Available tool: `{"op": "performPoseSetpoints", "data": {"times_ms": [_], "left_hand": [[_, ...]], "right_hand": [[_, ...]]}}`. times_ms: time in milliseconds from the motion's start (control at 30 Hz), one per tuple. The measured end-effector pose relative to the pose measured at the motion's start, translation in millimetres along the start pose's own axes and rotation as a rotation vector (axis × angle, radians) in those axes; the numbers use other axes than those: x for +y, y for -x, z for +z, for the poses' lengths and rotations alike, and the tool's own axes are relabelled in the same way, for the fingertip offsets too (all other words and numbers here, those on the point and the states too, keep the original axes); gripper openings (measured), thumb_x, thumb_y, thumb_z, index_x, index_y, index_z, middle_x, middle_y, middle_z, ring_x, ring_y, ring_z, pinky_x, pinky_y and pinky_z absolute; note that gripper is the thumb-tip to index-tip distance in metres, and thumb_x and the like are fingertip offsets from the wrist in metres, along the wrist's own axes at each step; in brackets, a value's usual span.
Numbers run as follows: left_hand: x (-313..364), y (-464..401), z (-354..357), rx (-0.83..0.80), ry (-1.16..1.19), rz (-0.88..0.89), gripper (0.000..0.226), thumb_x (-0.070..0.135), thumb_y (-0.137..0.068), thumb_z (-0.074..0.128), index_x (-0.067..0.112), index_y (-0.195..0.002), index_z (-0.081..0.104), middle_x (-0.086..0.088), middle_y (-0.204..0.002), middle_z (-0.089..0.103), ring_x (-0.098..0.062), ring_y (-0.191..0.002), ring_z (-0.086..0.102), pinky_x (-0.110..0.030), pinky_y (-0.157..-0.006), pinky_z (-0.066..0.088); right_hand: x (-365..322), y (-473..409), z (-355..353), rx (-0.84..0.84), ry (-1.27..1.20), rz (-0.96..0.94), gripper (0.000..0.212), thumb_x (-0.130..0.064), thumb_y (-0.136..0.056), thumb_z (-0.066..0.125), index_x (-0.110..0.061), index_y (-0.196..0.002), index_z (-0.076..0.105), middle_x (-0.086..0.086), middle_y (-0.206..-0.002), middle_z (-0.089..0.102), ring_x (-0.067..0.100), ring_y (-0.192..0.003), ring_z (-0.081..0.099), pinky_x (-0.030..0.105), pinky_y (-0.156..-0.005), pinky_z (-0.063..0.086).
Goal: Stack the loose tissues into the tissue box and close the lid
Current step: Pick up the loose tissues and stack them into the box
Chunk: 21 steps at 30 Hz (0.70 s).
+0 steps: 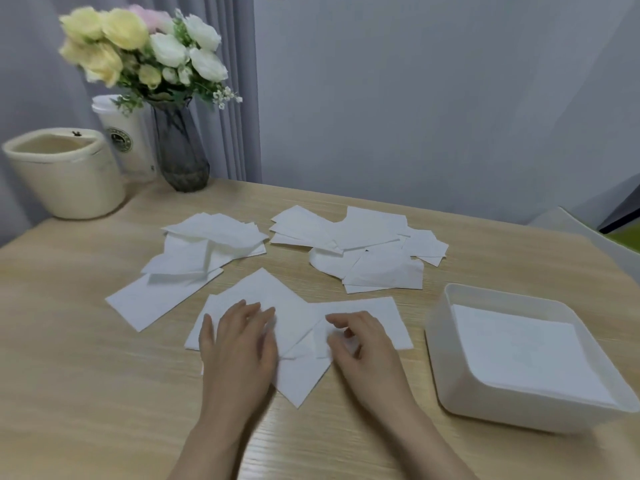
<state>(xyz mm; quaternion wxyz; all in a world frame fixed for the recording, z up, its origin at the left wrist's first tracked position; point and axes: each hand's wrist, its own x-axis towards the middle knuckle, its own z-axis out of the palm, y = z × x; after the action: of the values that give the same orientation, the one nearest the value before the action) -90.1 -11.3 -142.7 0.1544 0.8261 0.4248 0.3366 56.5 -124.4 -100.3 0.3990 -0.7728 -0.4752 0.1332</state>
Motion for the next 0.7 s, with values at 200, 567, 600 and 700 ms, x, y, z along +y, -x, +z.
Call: {"op": "performPoseSetpoints", "data": {"times_ms": [200,567,600,700], "left_hand": [[1,0,-1,-0.042,0.059,-0.106,0.049,0.034,-0.084,0.034,0.022,-0.117,0.069,0.002,-0.128,0.06,-0.006,-0.131,0.036,-0.049,-0.117,0.009],[1,0,-1,-0.027,0.097,-0.106,0.04,0.024,-0.083,0.044,0.022,-0.112,0.07,0.003,-0.125,0.06,-0.001,-0.127,0.032,-0.05,-0.116,0.01],[1,0,-1,-0.025,0.096,-0.105,0.04,0.024,-0.082,0.044,0.022,-0.112,0.07,0.003,-0.125,0.06,-0.001,-0.127,0.032,-0.05,-0.116,0.011],[2,0,0,-0.026,0.093,-0.103,0.039,0.023,-0.082,0.044,0.022,-0.111,0.071,0.003,-0.124,0.061,-0.001,-0.126,0.033,-0.051,-0.116,0.012]], "right_hand": [[-17,-38,21,-0.073,0.001,0.227,0.039,-0.034,-0.085,0.065,-0.032,-0.122,0.052,-0.015,-0.112,0.053,0.002,-0.098,0.053,0.021,-0.081,0.039],[-18,-52,26,-0.08,0.083,0.313,0.027,-0.034,-0.074,0.07,-0.033,-0.098,0.058,-0.013,-0.07,0.056,0.003,-0.076,0.057,0.024,-0.066,0.041],[-18,-50,26,-0.068,0.067,0.305,0.025,-0.032,-0.074,0.071,-0.033,-0.096,0.059,-0.013,-0.069,0.056,0.002,-0.074,0.057,0.022,-0.064,0.041],[-17,-50,27,-0.071,0.034,0.314,0.02,-0.032,-0.074,0.07,-0.032,-0.092,0.062,-0.014,-0.069,0.056,0.004,-0.075,0.057,0.022,-0.064,0.041]]}}
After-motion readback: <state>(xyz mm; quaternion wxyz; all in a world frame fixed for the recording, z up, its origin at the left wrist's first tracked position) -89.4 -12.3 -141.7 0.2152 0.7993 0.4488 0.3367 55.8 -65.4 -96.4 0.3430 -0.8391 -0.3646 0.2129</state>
